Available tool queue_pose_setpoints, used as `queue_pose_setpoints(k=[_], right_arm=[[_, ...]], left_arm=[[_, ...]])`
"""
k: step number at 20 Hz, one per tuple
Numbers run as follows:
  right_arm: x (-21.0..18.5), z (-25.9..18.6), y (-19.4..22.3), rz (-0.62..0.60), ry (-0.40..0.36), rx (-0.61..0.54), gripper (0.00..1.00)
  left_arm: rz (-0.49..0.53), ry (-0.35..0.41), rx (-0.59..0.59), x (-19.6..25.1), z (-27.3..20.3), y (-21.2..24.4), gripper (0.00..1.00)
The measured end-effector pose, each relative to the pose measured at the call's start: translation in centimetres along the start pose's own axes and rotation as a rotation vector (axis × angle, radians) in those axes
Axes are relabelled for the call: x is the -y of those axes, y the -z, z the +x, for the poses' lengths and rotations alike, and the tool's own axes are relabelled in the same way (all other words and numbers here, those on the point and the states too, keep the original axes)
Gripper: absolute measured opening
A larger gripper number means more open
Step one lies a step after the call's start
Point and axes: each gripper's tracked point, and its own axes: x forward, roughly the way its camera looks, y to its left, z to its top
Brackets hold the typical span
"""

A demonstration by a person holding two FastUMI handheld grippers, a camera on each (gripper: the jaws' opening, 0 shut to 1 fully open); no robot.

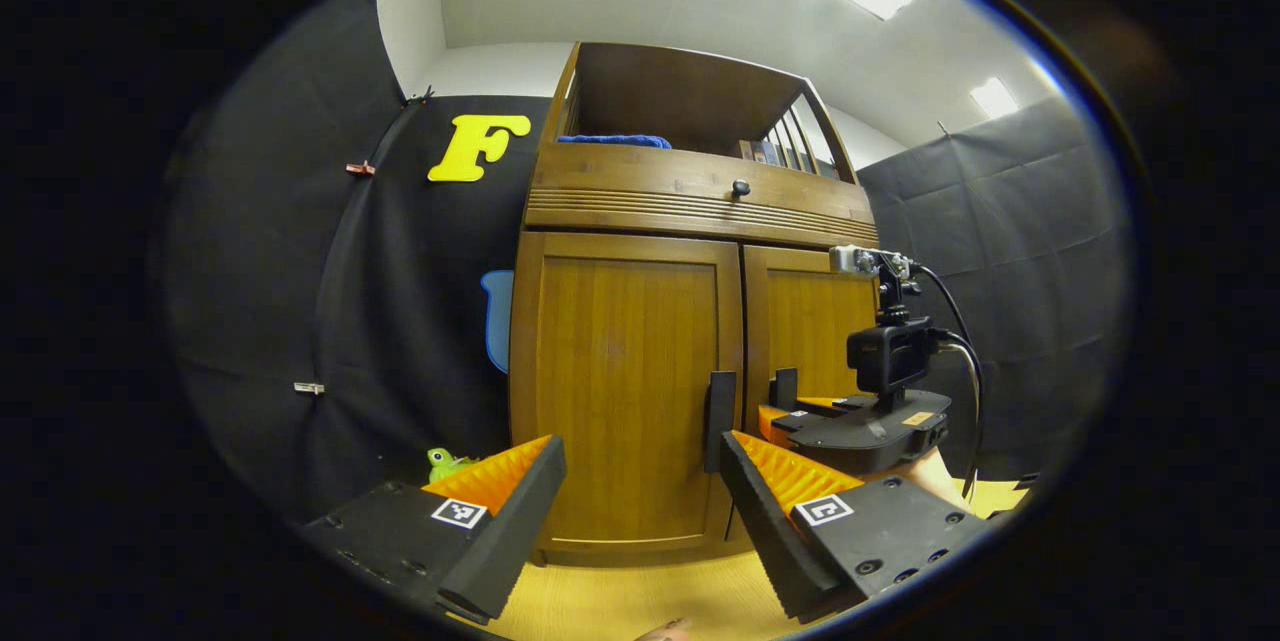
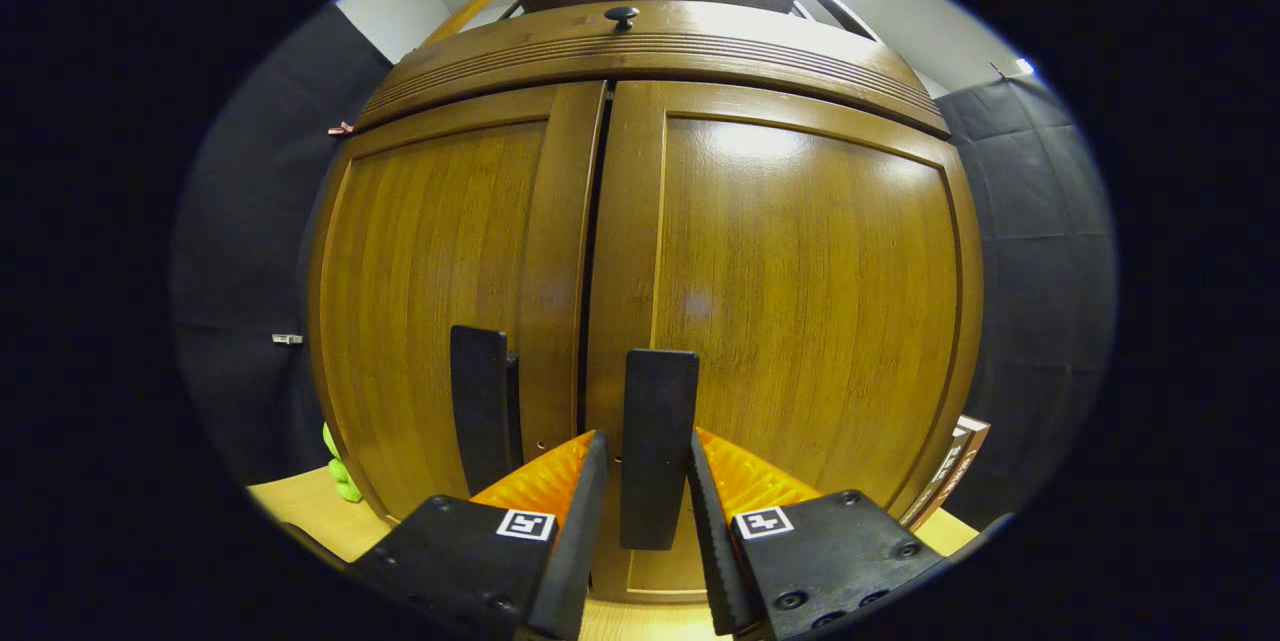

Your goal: Open the right door of the double-door shoe cabinet with the right hand, and open the left door with the left hand.

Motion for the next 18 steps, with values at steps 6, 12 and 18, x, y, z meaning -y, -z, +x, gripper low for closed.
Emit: queue_pose_setpoints(k=[6,12,18], right_arm=[[-0.3,-0.3,0.1,-0.016,-0.028,0.006,0.32],[0.2,-4.0,-0.1,-0.003,-0.095,0.008,0.23],[2.5,-10.0,-0.8,0.01,-0.162,0.009,0.27]], left_arm=[[-0.035,-0.026,-0.043,-0.1,-0.3,1.4,0.96],[-0.033,-0.03,-0.045,0.2,-1.2,1.5,0.96],[-0.053,0.009,-0.048,1.5,-1.4,1.5,0.96]])
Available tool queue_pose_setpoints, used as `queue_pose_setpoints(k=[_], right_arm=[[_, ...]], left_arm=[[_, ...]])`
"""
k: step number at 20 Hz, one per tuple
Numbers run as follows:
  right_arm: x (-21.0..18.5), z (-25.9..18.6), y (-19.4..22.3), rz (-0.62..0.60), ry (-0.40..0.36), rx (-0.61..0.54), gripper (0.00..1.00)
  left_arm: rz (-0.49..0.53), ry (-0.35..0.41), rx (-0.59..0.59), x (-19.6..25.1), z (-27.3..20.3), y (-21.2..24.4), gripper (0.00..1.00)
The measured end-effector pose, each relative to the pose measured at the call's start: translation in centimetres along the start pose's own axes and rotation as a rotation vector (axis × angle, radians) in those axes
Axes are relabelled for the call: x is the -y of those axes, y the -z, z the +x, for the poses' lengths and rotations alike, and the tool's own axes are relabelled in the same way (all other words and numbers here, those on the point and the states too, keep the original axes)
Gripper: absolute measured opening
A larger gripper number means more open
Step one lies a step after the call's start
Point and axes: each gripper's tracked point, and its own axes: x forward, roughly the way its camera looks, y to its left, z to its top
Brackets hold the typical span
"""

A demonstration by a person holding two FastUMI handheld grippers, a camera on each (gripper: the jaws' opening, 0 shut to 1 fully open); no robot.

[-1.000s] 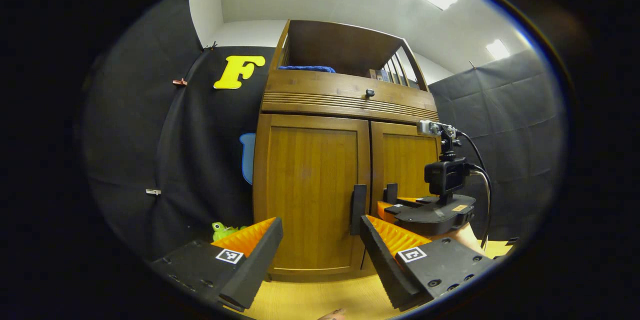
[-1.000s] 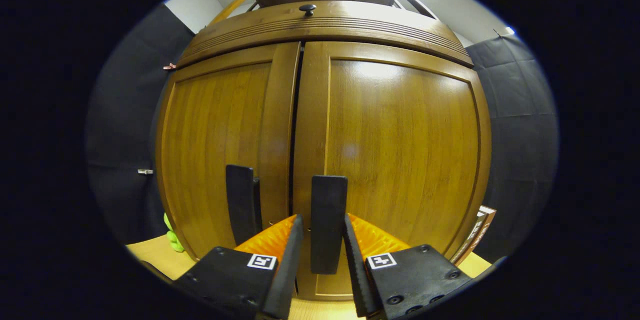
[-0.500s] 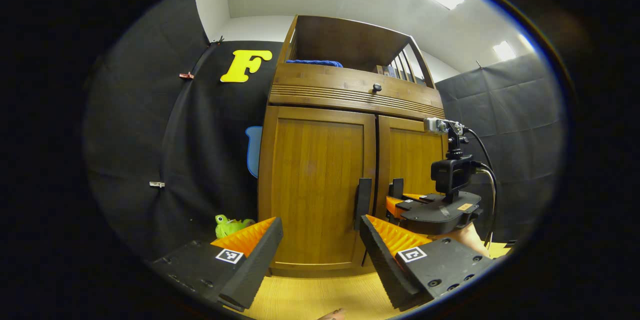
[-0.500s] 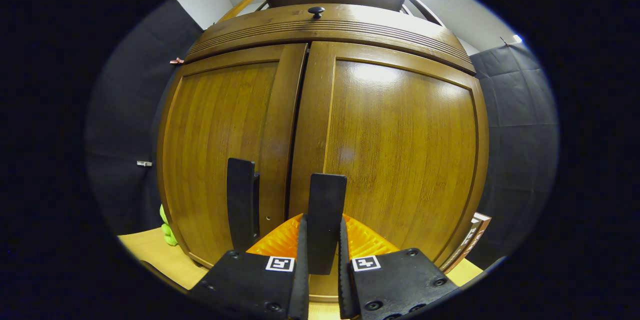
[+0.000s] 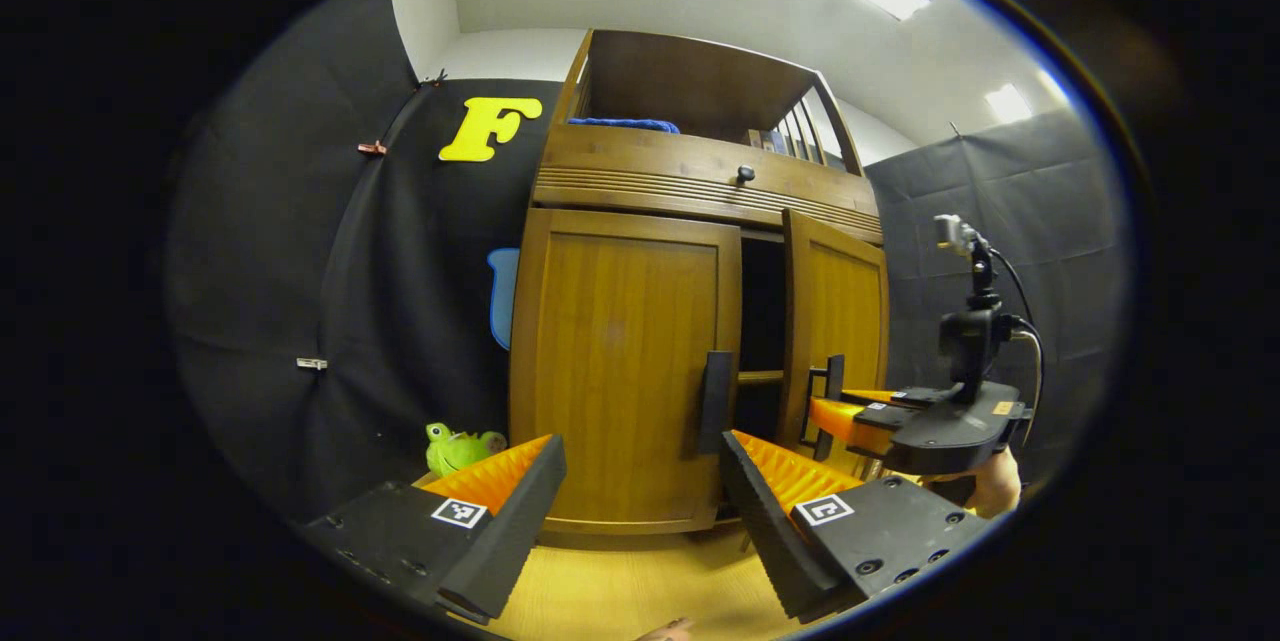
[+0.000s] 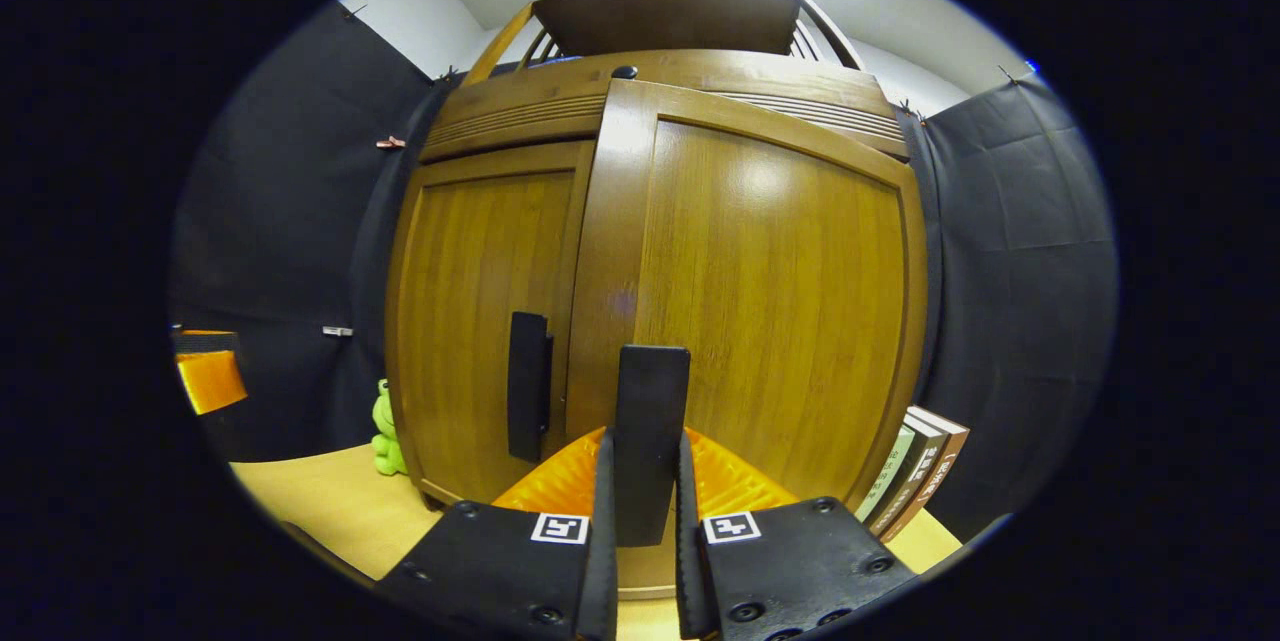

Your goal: Open the right door of the double-door shoe cabinet with the right hand, and open the left door with the left hand.

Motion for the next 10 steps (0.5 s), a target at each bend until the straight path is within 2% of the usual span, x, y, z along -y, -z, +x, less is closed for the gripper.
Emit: queue_pose_setpoints(k=[3,4,6,9,10], right_arm=[[1.3,-3.0,-0.4,0.012,-0.01,-0.003,0.27],[1.8,-4.0,-0.5,0.013,-0.012,-0.006,0.23],[2.8,-5.6,-0.7,0.013,-0.016,-0.014,0.27],[4.4,-7.7,-0.9,0.005,-0.009,-0.025,0.27],[5.0,-8.4,-1.0,0.0,-0.004,-0.027,0.22]], left_arm=[[0.002,0.024,-0.004,1.1,0.5,0.2,0.96],[0.002,0.027,-0.004,1.4,0.6,0.1,0.96],[-0.002,0.042,0.0,2.4,0.9,0.1,0.96],[-0.017,0.068,0.005,3.9,1.5,0.2,0.96],[-0.023,0.078,0.006,4.4,1.7,0.1,0.96]])
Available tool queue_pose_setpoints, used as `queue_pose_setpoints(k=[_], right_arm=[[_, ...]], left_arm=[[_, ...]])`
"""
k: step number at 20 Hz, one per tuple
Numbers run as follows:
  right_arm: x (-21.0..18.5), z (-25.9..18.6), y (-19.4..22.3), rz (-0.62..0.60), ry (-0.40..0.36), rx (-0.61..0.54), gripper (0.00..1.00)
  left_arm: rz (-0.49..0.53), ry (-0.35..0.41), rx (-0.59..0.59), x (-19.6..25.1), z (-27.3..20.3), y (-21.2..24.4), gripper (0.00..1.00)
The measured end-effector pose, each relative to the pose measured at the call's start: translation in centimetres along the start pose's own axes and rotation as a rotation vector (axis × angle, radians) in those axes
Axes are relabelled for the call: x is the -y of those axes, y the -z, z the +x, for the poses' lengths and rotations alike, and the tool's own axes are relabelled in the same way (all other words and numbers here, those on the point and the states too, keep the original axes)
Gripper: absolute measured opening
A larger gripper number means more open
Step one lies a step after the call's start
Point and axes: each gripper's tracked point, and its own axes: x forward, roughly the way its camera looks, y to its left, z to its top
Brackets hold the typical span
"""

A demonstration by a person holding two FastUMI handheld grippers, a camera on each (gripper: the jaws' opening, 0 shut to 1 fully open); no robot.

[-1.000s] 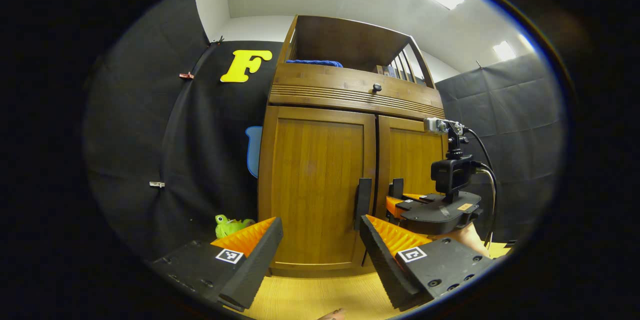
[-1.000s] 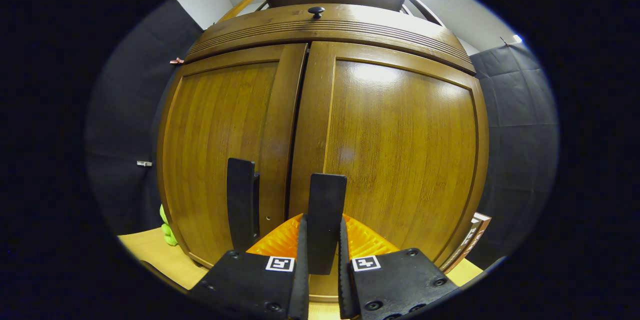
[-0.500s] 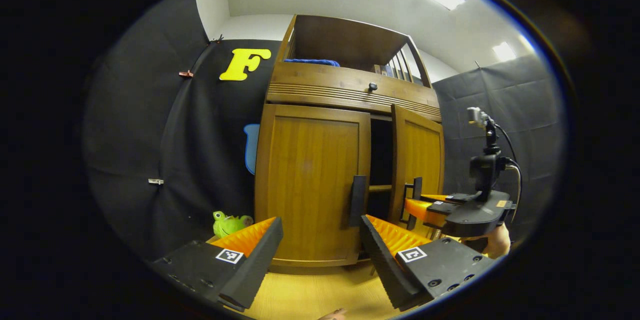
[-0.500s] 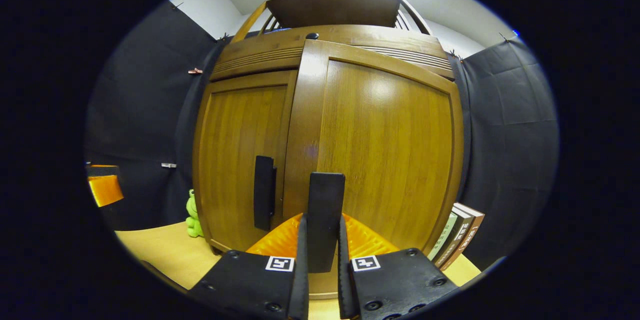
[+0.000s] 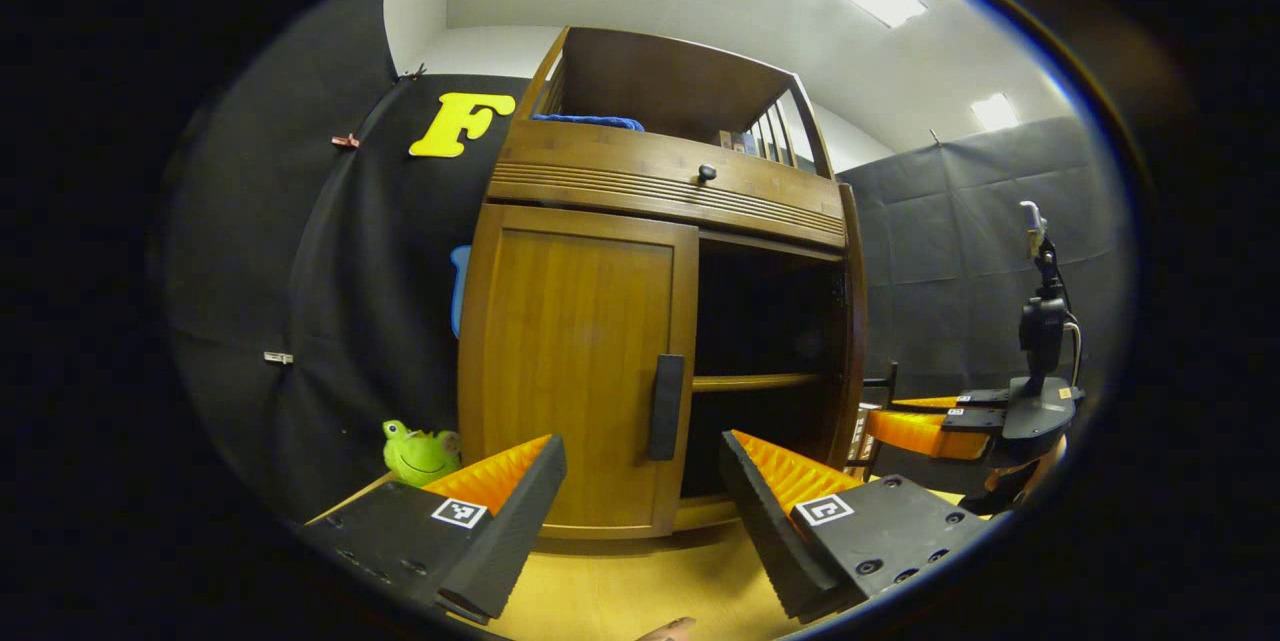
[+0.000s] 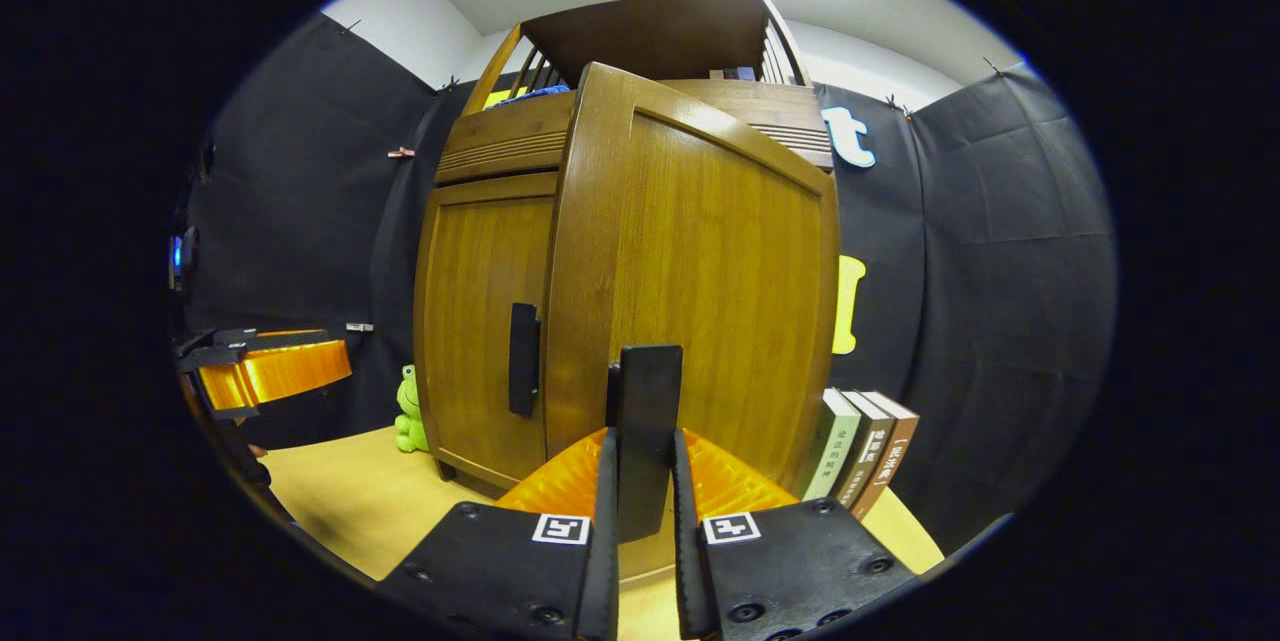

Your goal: Open the right door of the double-door shoe cabinet with the right hand, and open the left door with the left hand.

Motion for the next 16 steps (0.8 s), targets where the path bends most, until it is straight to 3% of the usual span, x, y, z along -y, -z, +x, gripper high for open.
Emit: queue_pose_setpoints(k=[1,5,6,7,16], right_arm=[[0.5,-0.6,-0.1,-0.008,0.006,0.0,0.27],[3.0,-2.9,-0.1,-0.066,0.05,0.003,0.25],[3.4,-3.2,-0.1,-0.066,0.056,0.002,0.22],[3.7,-3.5,-0.1,-0.056,0.057,0.003,0.25],[6.9,-5.1,0.8,-0.025,0.067,-0.016,0.19]], left_arm=[[-0.005,0.007,0.0,0.4,0.2,0.2,0.96],[-0.02,0.038,-0.002,2.6,1.7,0.5,0.96],[-0.026,0.045,-0.005,3.0,2.0,0.6,0.96],[-0.031,0.052,-0.009,3.6,2.3,0.8,0.96],[-0.024,0.072,-0.022,6.3,4.3,1.7,0.96]])
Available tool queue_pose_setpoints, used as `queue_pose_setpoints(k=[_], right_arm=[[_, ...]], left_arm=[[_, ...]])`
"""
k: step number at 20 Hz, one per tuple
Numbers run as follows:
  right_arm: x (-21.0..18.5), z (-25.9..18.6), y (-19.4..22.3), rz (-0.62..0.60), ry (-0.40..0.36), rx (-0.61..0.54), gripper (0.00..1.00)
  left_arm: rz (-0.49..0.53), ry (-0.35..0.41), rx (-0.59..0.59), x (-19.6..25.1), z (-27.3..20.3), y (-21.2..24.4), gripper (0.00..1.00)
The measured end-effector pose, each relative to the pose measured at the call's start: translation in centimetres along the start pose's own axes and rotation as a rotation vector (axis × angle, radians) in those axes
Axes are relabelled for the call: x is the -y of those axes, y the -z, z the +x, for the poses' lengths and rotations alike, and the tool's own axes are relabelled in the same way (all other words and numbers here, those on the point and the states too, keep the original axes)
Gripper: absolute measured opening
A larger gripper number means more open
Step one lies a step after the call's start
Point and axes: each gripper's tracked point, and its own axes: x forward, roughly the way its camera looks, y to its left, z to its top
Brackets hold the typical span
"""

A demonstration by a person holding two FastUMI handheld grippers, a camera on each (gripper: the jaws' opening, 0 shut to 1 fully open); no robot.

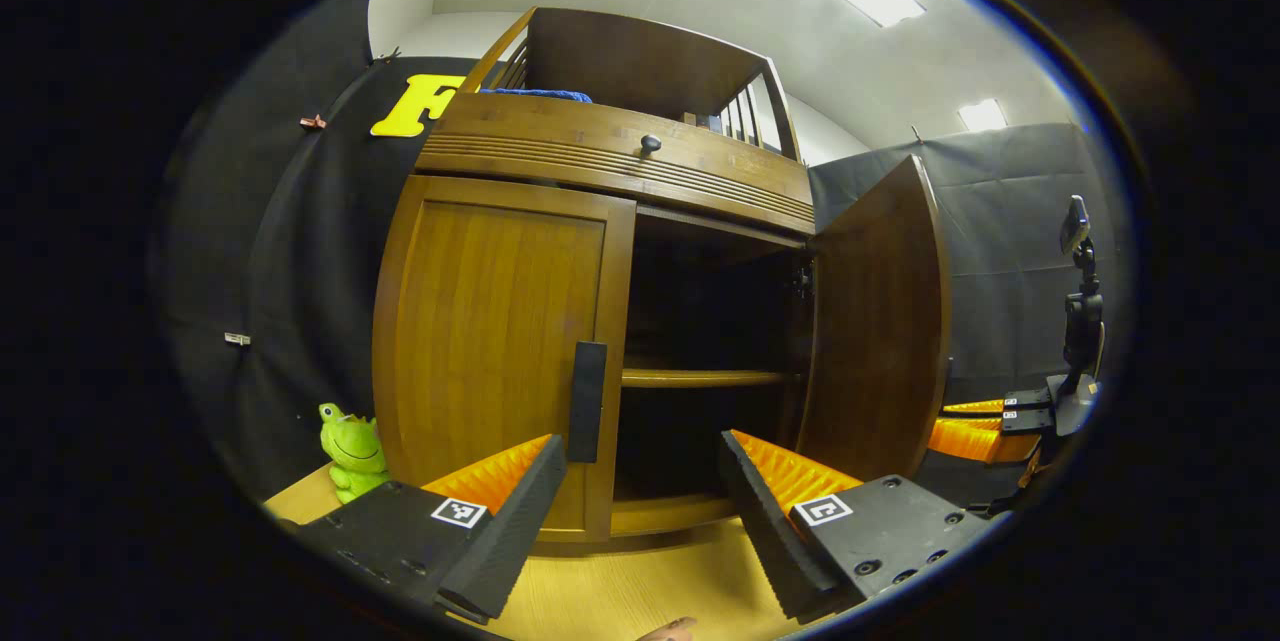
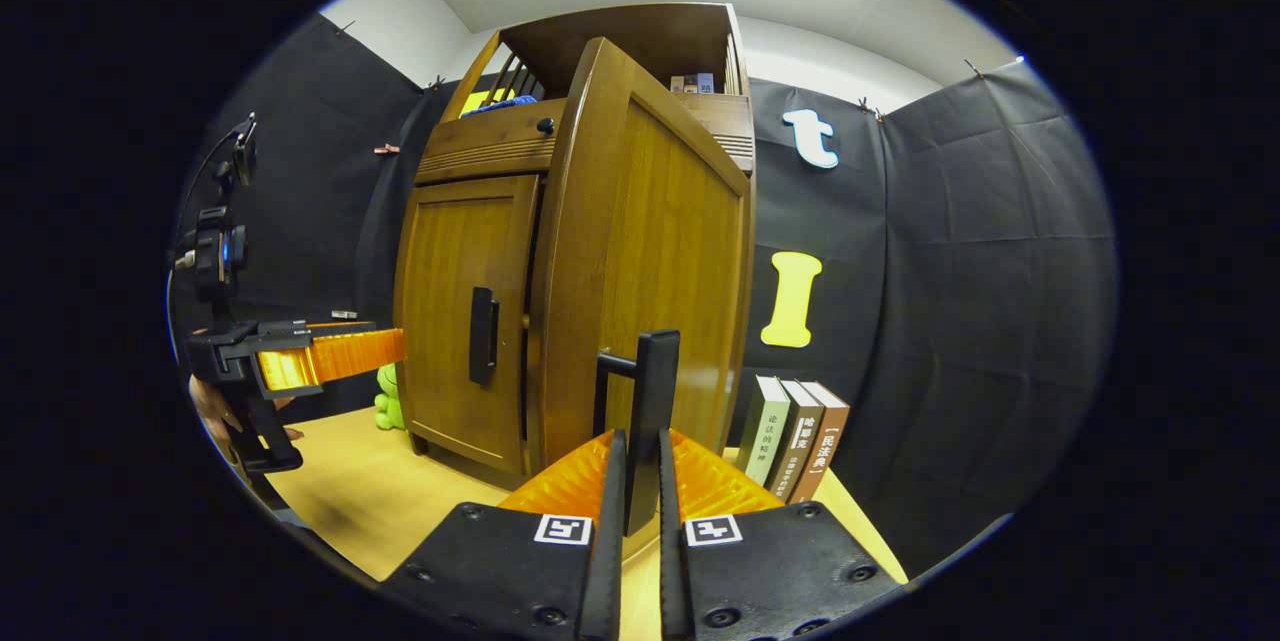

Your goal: Open the right door of the double-door shoe cabinet with the right hand, and open the left door with the left hand.

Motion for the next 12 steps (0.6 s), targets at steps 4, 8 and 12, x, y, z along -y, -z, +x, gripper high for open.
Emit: queue_pose_setpoints(k=[4,8,12], right_arm=[[2.4,-0.7,0.3,-0.004,0.039,-0.008,0.2],[5.6,-1.4,0.5,-0.013,0.105,-0.015,0.22],[7.8,-2.2,0.7,0.023,0.124,-0.012,0.16]], left_arm=[[0.003,-0.001,0.002,0.7,0.9,0.3,0.96],[0.001,-0.008,0.01,1.2,1.7,0.5,0.96],[0.03,-0.033,0.026,1.2,2.8,0.3,0.96]])
